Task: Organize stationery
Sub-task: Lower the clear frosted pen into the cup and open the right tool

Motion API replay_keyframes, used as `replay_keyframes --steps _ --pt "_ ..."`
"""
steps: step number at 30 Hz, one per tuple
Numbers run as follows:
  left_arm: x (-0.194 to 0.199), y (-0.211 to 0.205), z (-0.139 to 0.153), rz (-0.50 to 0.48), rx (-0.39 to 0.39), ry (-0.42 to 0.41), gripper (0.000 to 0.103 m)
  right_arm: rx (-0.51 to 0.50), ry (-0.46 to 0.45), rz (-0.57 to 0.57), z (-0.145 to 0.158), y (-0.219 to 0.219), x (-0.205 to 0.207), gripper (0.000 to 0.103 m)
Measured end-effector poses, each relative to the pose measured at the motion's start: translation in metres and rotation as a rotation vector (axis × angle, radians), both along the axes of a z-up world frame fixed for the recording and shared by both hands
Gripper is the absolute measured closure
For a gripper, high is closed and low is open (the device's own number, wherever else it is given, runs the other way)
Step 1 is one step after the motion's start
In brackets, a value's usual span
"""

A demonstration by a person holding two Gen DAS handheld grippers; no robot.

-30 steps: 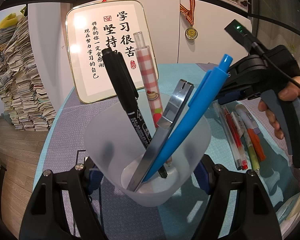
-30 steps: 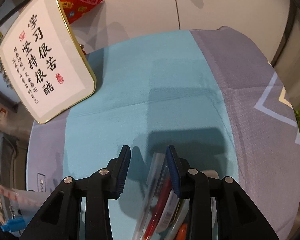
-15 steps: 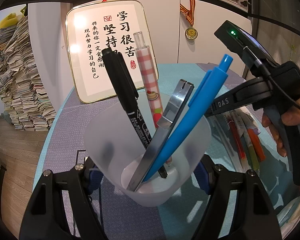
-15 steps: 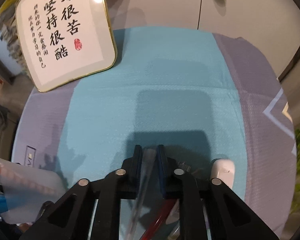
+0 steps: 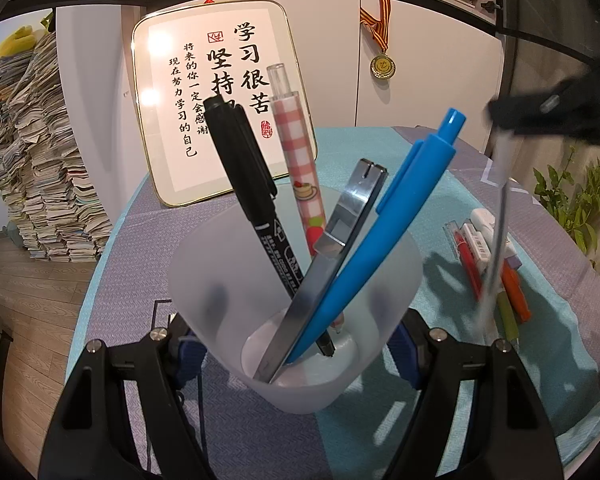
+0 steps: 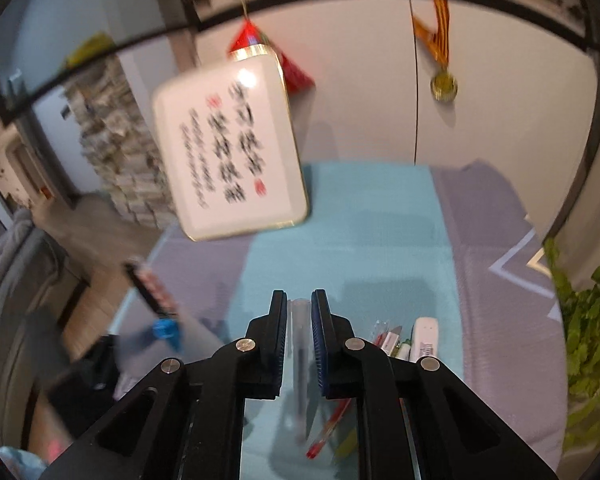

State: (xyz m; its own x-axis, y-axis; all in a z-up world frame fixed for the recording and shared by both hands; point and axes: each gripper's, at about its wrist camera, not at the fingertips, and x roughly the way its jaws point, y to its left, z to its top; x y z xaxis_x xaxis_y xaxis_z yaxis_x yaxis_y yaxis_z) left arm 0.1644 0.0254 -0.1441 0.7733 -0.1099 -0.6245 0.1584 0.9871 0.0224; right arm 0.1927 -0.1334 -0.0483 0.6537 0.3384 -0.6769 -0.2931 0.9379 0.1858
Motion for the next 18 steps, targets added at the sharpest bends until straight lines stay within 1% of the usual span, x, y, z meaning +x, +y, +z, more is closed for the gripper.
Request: replay_keyframes --steps 3,4,9,13,15,18 --pt "0.0 0.0 0.0 0.0 0.0 0.0 0.029 0.024 -0.068 0.001 0.021 -0.004 -0.019 0.09" --pt "0.0 0.0 0.0 0.0 0.0 0.0 0.029 0.031 -0.086 -0.001 0.027 -0.004 -0.017 0.09" --pt "0.0 0.0 0.0 0.0 0.0 0.0 0.029 0.075 -0.199 0.018 0.066 -0.001 -0.035 0.09" --pt "0.0 0.0 0.0 0.0 -0.001 0.0 0.029 0.112 -0.279 0.076 0.096 0.01 -0.051 0.09" --pt "0.0 0.0 0.0 0.0 -0.001 0.0 0.029 0.133 -0.302 0.117 0.107 0.018 -0.057 0.09" --pt "0.0 0.0 0.0 0.0 -0.001 0.0 0.029 0.149 -0.315 0.17 0.114 0.029 -0.061 0.09"
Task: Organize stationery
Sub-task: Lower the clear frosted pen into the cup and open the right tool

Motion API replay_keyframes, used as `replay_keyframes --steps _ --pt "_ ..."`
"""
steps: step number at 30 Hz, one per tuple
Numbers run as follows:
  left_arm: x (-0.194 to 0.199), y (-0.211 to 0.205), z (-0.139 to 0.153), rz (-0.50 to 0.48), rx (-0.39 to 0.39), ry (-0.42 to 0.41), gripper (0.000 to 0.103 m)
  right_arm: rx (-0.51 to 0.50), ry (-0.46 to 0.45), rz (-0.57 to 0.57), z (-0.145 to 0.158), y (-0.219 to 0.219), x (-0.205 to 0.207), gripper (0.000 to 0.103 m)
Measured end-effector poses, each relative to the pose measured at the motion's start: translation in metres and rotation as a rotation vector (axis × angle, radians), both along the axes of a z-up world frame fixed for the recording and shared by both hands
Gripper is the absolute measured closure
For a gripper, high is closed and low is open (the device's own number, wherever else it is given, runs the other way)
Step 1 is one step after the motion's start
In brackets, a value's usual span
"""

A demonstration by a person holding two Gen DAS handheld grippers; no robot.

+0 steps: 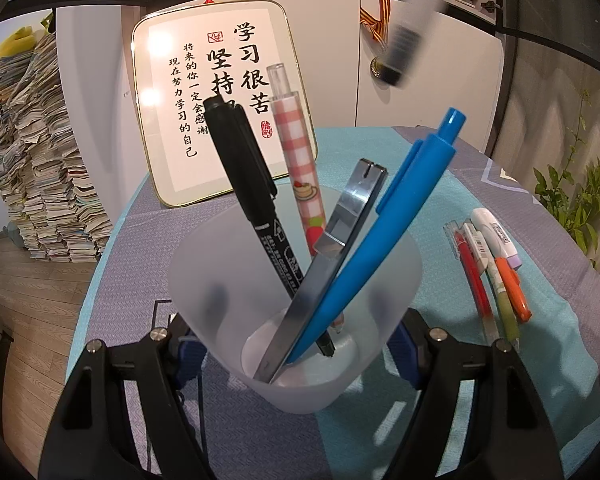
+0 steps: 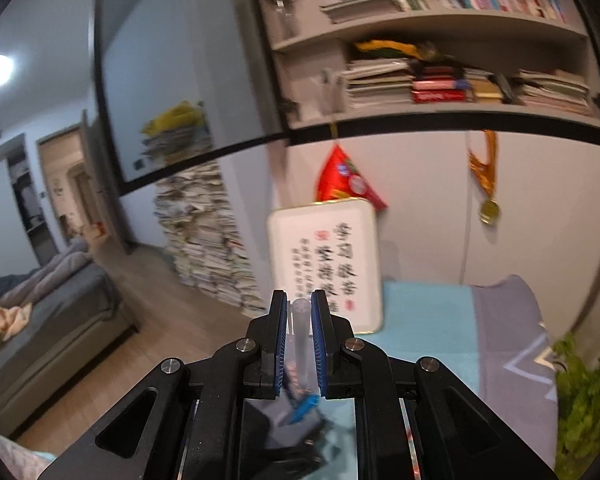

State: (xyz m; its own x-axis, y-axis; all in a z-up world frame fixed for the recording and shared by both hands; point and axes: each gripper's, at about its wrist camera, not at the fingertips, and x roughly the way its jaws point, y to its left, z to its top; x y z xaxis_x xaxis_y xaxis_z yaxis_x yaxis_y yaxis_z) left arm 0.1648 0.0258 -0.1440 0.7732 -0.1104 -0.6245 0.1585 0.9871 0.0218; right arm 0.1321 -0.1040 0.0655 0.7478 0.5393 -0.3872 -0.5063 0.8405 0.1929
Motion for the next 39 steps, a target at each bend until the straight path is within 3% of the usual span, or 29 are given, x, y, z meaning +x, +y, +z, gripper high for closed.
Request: replay_keyframes --steps 11,30,39 --pt "0.0 0.0 0.0 0.0 0.0 0.0 0.029 -0.081 0.125 0.049 -0.04 0.031 0.026 0.09" --pt "0.0 0.0 0.0 0.0 0.0 0.0 0.029 -0.089 0.324 0.088 -0.083 0.043 0.05 0.09" --pt "0.0 0.001 0.0 0.001 0.0 0.0 0.029 -0.073 0.322 0.097 -0.081 0.041 0.045 0.09"
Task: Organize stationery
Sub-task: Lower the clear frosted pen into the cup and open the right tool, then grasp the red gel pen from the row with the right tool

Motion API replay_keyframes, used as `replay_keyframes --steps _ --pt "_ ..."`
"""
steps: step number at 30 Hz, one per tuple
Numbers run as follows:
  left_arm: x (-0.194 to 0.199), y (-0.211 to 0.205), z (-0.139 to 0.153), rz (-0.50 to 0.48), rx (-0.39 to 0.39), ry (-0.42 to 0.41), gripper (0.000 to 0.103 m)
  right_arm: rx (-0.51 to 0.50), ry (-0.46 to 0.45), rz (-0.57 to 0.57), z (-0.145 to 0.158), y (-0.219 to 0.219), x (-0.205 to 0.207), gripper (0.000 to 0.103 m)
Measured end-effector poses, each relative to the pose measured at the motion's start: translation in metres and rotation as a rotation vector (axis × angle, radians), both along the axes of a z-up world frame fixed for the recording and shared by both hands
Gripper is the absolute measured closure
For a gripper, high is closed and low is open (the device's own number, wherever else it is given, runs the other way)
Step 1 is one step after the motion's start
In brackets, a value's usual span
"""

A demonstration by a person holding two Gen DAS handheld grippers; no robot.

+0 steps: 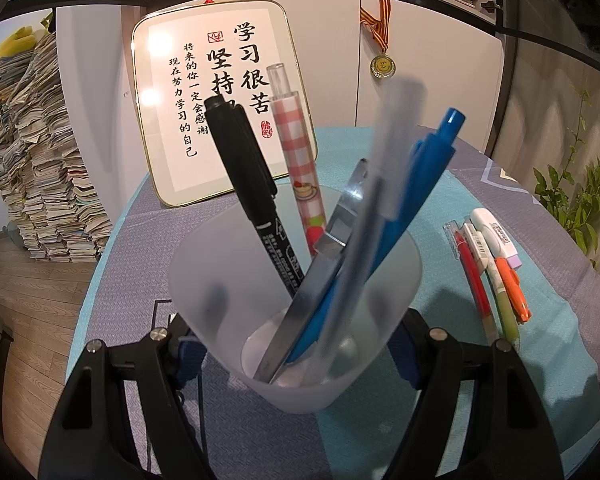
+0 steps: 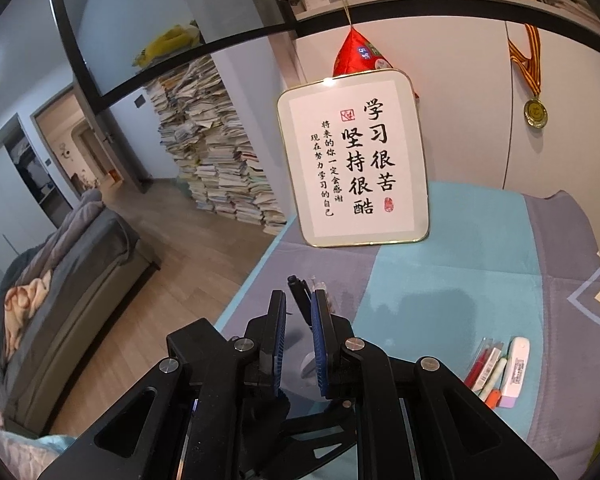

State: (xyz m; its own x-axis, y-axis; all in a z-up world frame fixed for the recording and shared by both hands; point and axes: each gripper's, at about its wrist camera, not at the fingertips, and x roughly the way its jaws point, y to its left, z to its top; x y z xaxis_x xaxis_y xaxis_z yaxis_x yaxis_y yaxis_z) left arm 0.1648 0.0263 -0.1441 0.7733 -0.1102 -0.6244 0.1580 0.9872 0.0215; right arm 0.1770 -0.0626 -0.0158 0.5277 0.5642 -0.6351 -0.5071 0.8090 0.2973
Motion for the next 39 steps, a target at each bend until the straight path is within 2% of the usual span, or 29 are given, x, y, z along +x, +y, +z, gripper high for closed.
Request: replay_keyframes --steps 5,13,19,29,39 --pt "0.0 0.0 0.0 0.0 0.0 0.0 0.029 0.034 -0.026 -0.04 0.009 -0.016 -0.003 0.09" --pt "0.0 0.0 0.0 0.0 0.0 0.0 0.028 0.075 0.007 -0.224 0.005 -0.075 0.008 0.09" --pt "0.0 0.0 0.0 0.0 0.0 0.0 0.028 0.035 0.132 -0.325 -0.027 -0.101 0.026 0.09" --pt "0.002 0.002 -0.002 0.0 -0.004 0.012 0.028 -0.014 0.371 -0.31 -0.096 -0.099 0.054 0.09" --pt "0.002 0.001 -0.002 0.001 -0.002 0.012 0.029 -0.121 0.453 -0.337 -0.127 -0.097 0.045 0.09"
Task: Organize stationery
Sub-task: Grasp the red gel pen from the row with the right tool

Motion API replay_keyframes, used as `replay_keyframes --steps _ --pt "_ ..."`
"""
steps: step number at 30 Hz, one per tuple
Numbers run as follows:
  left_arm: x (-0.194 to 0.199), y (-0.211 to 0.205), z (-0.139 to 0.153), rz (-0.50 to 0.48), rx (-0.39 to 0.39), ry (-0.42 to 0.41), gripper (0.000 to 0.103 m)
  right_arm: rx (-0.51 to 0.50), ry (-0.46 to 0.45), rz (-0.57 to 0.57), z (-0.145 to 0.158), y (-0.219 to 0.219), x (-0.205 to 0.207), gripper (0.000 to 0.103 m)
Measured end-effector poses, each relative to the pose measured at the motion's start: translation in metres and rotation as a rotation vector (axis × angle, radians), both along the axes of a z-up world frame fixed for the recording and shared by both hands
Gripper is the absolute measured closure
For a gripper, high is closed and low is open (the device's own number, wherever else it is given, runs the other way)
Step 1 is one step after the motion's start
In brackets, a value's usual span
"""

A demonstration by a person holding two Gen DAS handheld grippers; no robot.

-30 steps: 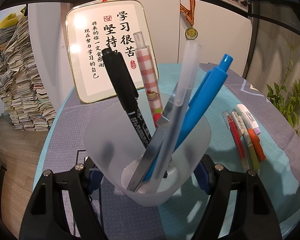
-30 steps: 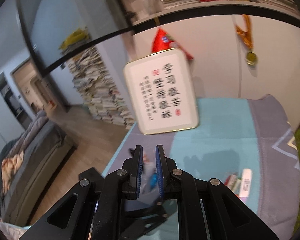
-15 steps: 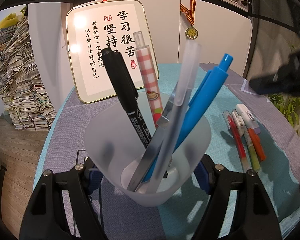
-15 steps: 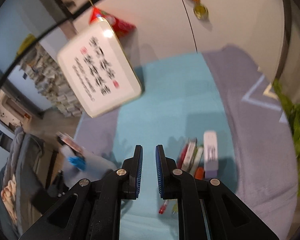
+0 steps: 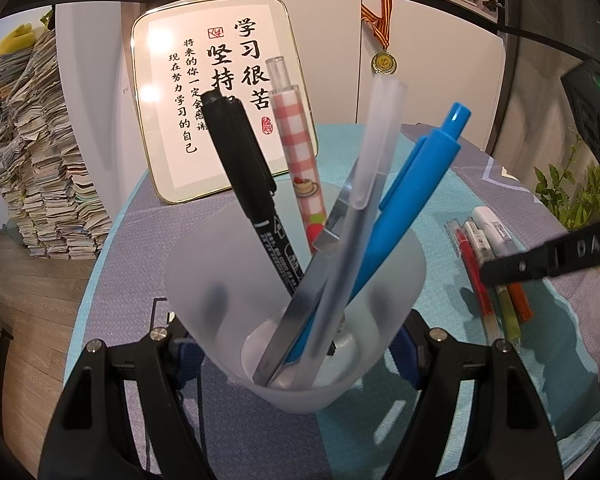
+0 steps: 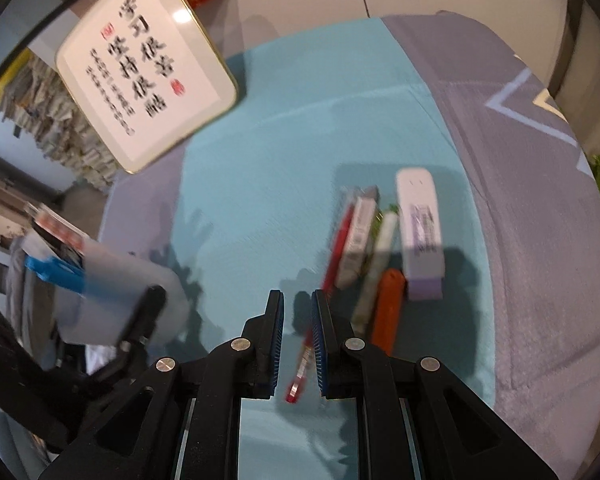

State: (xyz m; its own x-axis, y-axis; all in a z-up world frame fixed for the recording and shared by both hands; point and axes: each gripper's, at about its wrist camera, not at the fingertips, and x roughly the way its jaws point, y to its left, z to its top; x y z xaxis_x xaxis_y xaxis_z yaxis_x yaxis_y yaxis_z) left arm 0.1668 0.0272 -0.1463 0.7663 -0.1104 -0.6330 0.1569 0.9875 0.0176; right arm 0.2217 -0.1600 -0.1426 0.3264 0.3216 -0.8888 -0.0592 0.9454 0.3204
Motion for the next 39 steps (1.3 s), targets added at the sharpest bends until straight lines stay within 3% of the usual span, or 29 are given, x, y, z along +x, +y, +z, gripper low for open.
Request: replay_keyframes --steps 8,12,16,21,23,26,30,38,39 --pt "0.0 0.0 0.0 0.0 -0.001 0.0 0.029 -0.049 0.01 0.02 -0.015 0.008 0.005 0.089" --pt "0.0 0.0 0.0 0.0 0.0 0.001 0.029 -0.113 -0.055 0.105 -0.014 0.025 0.002 0.09" --pt "0.0 0.0 0.0 0.0 -0.001 0.0 0.029 -0.104 -0.048 0.212 -0.012 0.038 -0.006 0.091" --pt "0.0 0.0 0.0 0.0 -0.001 0.0 0.029 -0.209 -0.023 0.324 -0.01 0.047 -0.024 0.091" --pt "0.0 0.0 0.0 0.0 -0.001 0.0 0.029 -0.197 -0.031 0.307 -0.006 0.045 -0.022 0.086" --pt "0.0 0.0 0.0 0.0 -0.001 0.0 0.029 -0.157 -0.058 0.227 0.003 0.038 -0.007 0.063" --pt "0.0 0.0 0.0 0.0 -0.001 0.0 0.029 -0.162 -0.102 0.175 0.009 0.036 0.015 0.062" --pt "0.0 0.0 0.0 0.0 -0.001 0.0 0.029 -0.233 -0.07 0.177 -0.006 0.057 0.04 0.062" --pt "0.0 0.0 0.0 0.0 -0.001 0.0 0.029 -0.237 -0.058 0.175 -0.009 0.057 0.041 0.068"
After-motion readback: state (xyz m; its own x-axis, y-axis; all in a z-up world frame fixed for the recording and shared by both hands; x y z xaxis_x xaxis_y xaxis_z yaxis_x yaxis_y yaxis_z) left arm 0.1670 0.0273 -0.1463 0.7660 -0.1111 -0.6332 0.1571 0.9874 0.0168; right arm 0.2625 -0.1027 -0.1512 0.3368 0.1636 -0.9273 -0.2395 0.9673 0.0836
